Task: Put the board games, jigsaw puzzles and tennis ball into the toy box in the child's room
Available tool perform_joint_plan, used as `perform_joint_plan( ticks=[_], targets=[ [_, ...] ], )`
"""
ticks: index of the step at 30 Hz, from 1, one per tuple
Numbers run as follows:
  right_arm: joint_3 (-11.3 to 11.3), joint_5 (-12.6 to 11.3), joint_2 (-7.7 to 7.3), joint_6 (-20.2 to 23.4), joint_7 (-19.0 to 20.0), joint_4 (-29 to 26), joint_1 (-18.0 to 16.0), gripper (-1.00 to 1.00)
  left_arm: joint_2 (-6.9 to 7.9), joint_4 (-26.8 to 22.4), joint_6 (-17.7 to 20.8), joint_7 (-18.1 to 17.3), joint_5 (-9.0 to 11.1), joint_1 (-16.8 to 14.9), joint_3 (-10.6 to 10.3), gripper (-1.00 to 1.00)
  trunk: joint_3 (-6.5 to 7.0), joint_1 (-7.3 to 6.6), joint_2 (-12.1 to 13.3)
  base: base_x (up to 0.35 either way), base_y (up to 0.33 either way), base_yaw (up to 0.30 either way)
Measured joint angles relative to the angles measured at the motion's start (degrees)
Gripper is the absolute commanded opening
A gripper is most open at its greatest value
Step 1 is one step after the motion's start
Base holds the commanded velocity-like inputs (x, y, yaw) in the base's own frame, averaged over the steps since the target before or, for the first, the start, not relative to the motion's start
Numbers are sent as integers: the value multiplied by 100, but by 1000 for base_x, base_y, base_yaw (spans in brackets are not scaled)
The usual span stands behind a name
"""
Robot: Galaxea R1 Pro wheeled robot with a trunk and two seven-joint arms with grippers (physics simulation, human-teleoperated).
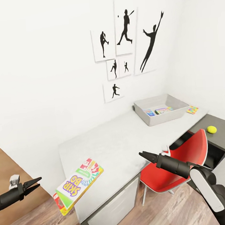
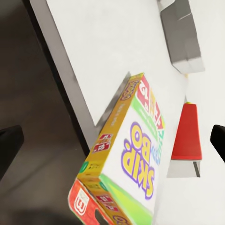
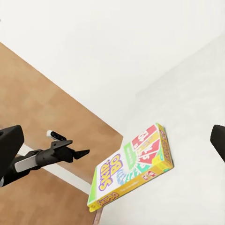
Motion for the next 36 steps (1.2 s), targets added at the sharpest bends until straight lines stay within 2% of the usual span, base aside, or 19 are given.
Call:
perform_joint_plan(
  ticks=[8, 18, 25, 36],
  targets=[
    [-14, -50, -40, 21, 101, -226, 0, 100, -36, 164, 5, 3, -6, 0, -5, 100, -144, 176, -321, 0, 0, 0],
    [-50, -63, -83, 32, 829, -327, 0, 100, -149, 534, -24, 25, -24, 36, -20, 100, -324, 396, -723, 0, 0, 0],
    [-62, -64, -90, 40, 1034, -333, 0, 100, -173, 653, 0, -6, -28, 49, -22, 100, -450, 549, -1004, 0, 0, 0],
    [-71, -71, -87, 87, 1124, -329, 0, 100, -167, 659, 476, -22, -17, 12, -7, 100, -647, 791, -1445, 0, 0, 0]
  ],
)
